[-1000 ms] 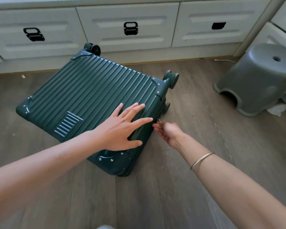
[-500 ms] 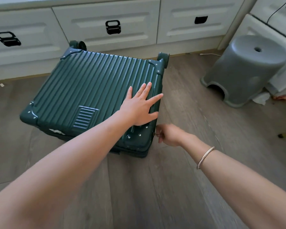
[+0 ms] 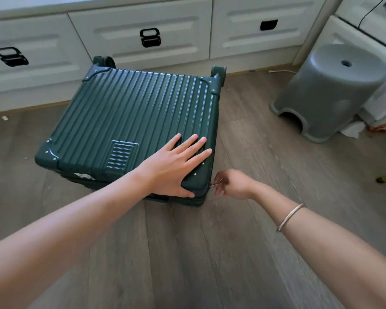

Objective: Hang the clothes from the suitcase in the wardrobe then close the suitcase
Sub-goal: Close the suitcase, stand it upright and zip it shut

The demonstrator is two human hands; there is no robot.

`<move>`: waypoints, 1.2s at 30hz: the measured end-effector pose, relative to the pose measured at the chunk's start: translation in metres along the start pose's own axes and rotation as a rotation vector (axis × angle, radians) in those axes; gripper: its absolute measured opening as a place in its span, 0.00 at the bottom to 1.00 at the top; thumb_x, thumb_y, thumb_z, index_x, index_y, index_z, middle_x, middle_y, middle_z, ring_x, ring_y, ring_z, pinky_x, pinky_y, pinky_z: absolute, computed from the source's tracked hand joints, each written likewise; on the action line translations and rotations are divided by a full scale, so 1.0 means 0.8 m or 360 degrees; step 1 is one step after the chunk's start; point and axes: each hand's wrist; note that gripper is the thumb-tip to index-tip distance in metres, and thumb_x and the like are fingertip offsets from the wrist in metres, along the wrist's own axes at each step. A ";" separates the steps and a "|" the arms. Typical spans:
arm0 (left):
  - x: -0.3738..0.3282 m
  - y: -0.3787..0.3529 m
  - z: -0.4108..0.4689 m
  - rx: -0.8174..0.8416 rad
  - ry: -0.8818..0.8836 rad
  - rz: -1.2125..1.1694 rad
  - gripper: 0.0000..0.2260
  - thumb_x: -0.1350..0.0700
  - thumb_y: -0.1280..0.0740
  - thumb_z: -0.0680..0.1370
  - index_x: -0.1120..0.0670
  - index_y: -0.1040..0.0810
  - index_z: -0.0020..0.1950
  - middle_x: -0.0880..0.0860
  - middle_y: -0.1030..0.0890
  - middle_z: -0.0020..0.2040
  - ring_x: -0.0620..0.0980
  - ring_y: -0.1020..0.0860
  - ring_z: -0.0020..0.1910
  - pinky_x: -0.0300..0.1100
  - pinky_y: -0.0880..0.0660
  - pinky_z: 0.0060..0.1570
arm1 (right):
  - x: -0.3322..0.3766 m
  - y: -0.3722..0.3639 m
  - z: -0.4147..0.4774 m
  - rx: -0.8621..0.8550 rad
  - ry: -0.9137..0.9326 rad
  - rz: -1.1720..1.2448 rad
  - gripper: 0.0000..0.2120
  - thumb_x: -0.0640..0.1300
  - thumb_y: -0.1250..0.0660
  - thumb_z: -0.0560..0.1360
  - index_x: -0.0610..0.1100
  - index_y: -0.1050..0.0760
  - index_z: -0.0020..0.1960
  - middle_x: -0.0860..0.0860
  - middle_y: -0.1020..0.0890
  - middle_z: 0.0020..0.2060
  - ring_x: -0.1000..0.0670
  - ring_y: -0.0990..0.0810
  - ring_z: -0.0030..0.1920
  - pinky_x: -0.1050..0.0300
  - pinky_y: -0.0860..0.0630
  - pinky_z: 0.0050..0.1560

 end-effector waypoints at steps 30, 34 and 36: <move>-0.039 0.026 0.089 -0.0026 0.0154 -0.0236 0.43 0.33 0.40 0.74 0.54 0.55 0.79 0.58 0.52 0.79 0.60 0.53 0.78 0.64 0.51 0.73 | -0.040 -0.064 -0.041 -0.0772 -0.0115 0.0051 0.06 0.37 0.42 0.76 0.44 0.27 0.50 0.44 0.16 0.42 0.40 0.18 0.42 0.50 0.25 0.35; -0.043 0.019 0.089 -0.0060 0.0156 -0.0214 0.43 0.33 0.41 0.75 0.54 0.54 0.79 0.58 0.51 0.79 0.61 0.52 0.78 0.65 0.50 0.73 | -0.028 -0.089 -0.039 -0.0891 -0.0229 0.0001 0.05 0.41 0.42 0.79 0.43 0.30 0.52 0.43 0.18 0.40 0.38 0.20 0.40 0.54 0.35 0.32; -0.042 0.020 0.090 -0.0073 0.0147 -0.0202 0.42 0.33 0.41 0.75 0.54 0.54 0.79 0.58 0.51 0.79 0.61 0.52 0.78 0.65 0.50 0.73 | -0.031 -0.083 -0.037 -0.0879 -0.0290 0.0069 0.04 0.43 0.41 0.78 0.44 0.29 0.51 0.43 0.18 0.40 0.38 0.20 0.41 0.54 0.33 0.33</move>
Point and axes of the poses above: each hand's wrist, its own z-axis towards the middle knuckle, its own y-axis out of the back of the hand, x = y × z
